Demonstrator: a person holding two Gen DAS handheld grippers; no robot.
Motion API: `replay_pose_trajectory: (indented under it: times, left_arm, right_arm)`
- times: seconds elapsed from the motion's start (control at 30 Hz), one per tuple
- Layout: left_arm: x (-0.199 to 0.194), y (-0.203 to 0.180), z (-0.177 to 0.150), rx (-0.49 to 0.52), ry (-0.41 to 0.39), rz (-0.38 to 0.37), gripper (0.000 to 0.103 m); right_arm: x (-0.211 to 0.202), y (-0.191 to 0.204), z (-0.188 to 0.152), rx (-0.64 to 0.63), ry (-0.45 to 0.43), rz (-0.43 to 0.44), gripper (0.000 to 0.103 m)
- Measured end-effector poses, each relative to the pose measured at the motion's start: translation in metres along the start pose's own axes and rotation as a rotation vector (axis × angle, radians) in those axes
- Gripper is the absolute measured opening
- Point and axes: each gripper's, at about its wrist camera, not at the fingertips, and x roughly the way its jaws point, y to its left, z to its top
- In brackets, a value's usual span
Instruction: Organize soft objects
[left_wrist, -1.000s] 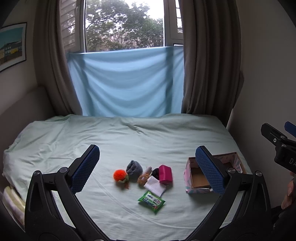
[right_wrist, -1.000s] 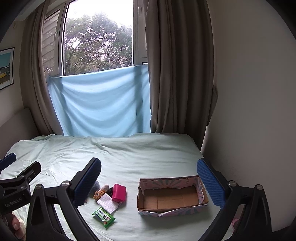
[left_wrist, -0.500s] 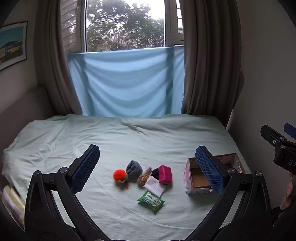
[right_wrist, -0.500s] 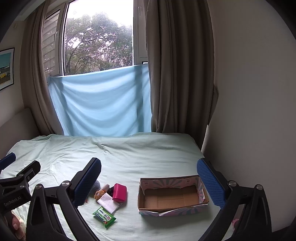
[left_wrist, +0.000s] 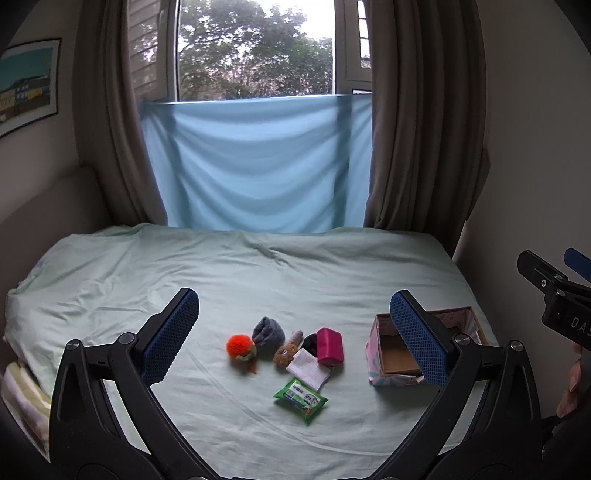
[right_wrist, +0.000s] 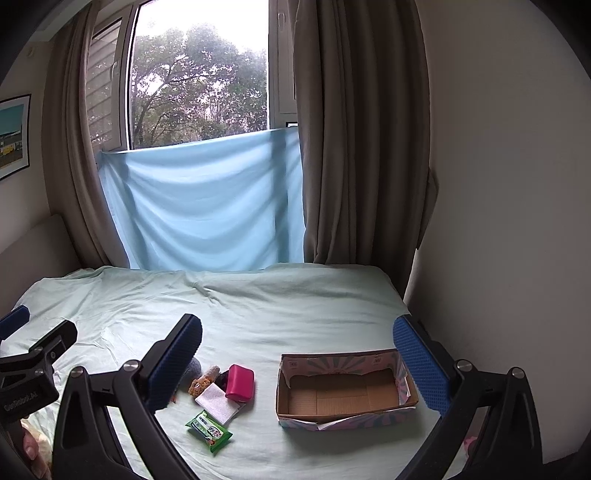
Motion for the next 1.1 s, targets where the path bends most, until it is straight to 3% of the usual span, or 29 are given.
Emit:
replay_pose_trajectory:
  times: [0.23,0.53,0.93,1.1]
  left_arm:
    - [0.007,0.012,-0.004,0.010,0.036,0.037,0.103]
    - [0.055,0.075,-0.042,0.015,0.118,-0.007,0.103]
    - [0.173,0.173,-0.084,0.132,0.266,-0.204,0.103]
    - [0.236,0.190,-0.106,0.196,0.317,-0.250,0.103]
  right_arm:
    - [0.010,0.005,-0.001,-0.040,0.041,0.051,0.103]
    - [0.038,0.055,-0.045,-0.071,0.109,0.104,0.103]
    - [0.101,0.150,-0.118,0.006,0.243,0.013,0.103]
    - [0.137,0.177,-0.153,0.030,0.289,-0.011,0.103]
